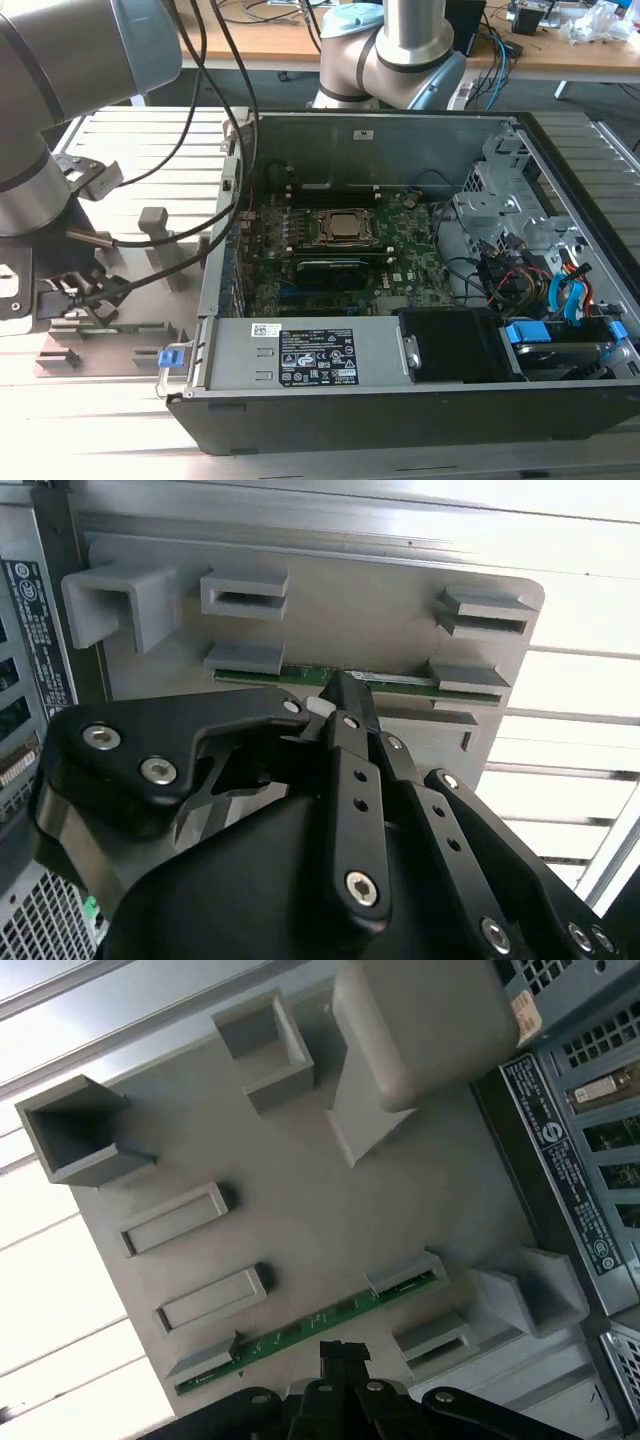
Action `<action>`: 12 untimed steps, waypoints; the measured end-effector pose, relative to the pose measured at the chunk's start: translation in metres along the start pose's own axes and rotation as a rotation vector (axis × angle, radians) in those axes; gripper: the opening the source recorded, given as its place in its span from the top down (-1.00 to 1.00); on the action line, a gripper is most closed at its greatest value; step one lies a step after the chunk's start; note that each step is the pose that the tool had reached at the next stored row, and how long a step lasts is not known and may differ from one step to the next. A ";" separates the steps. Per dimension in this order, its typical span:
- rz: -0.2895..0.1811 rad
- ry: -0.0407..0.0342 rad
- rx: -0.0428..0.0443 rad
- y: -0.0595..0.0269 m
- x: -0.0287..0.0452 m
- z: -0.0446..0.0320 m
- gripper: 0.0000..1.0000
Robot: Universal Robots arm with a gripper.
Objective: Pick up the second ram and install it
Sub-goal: 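Pick up the second ram and move it above second insertion slot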
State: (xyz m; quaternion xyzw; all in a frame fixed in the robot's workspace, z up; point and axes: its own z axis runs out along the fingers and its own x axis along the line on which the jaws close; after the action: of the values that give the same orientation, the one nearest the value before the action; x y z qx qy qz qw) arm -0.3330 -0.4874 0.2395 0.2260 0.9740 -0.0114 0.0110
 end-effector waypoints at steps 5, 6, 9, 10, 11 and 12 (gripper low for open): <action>0.107 0.0017 0.0029 0.0000 0.0000 0.0004 0.79; 0.111 0.0018 0.0031 0.0000 0.0000 0.0003 0.79; 0.111 0.0018 0.0030 0.0000 0.0000 0.0004 0.79; 0.111 0.0018 0.0030 0.0000 0.0000 0.0004 0.79; 0.110 0.0018 0.0030 0.0000 0.0000 0.0004 0.79; 0.109 0.0018 0.0030 0.0000 0.0000 0.0004 0.79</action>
State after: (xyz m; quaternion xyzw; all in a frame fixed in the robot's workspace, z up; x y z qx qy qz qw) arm -0.3330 -0.4874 0.2392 0.2788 0.9602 -0.0121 0.0104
